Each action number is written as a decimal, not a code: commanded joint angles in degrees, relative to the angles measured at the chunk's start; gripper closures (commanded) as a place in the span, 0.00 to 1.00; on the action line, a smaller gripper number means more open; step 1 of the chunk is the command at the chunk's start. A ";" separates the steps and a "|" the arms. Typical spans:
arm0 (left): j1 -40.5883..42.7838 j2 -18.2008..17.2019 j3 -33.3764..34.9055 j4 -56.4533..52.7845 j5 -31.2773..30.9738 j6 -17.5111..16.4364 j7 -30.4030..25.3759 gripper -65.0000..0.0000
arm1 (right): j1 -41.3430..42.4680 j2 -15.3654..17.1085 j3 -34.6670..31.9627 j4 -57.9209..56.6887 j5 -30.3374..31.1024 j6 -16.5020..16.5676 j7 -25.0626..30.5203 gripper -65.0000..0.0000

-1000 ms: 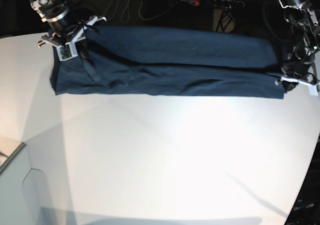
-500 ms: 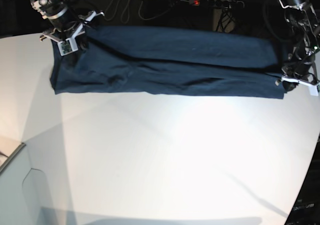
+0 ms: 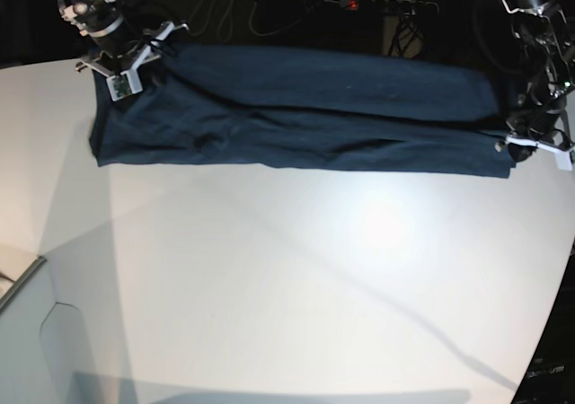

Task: Layout the t-shirt on the table in an organized manner, then fold the t-shirt properly
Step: 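Hold the folded strip ends and adjust the grasps with both grippers, then carry the left gripper's strip end over toward the right gripper, then release the folded end and raise the left gripper away, then lift the right gripper's strip end and fold it over the stack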

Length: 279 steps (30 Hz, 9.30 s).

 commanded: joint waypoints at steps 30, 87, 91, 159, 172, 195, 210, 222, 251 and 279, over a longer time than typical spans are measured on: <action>0.53 -0.79 -0.45 0.75 -0.58 -0.30 -1.09 1.00 | 3.72 -5.49 6.05 4.94 0.65 0.95 1.24 0.48; -5.36 -1.23 2.01 -4.87 -0.58 0.23 -0.65 1.00 | 14.45 -3.74 5.78 -11.15 0.47 0.95 1.24 0.48; -6.33 -1.23 1.92 -4.34 -0.84 0.23 -0.56 1.00 | 15.77 -2.34 6.05 -13.70 0.47 0.95 1.24 0.48; -2.11 22.42 62.58 12.53 18.50 13.86 -4.96 1.00 | 17.00 -0.76 5.61 -15.37 0.56 0.95 1.24 0.48; -2.46 22.42 62.58 10.34 18.50 13.59 -4.87 1.00 | 17.88 -0.84 5.61 -15.37 0.56 0.95 1.24 0.48; 0.97 9.23 69.18 30.12 16.04 13.77 -4.87 0.39 | 17.88 -0.76 5.61 -15.28 0.56 0.95 1.24 0.48; 0.97 5.71 65.66 19.92 9.80 13.42 -4.78 0.39 | 18.75 -0.84 5.87 -15.19 0.56 0.95 1.24 0.48; -7.91 5.80 86.58 14.91 9.53 13.42 -4.78 0.39 | 18.84 -0.67 7.54 -11.59 0.82 0.95 1.24 0.48; 0.18 -9.32 55.82 23.61 -10.16 13.33 -5.22 0.39 | 20.95 -0.49 18.53 -9.39 0.56 -2.17 1.24 0.38; 3.52 -8.88 45.00 17.46 -10.33 13.33 -5.31 0.39 | 22.80 0.21 22.93 -22.22 0.56 -1.82 1.24 0.54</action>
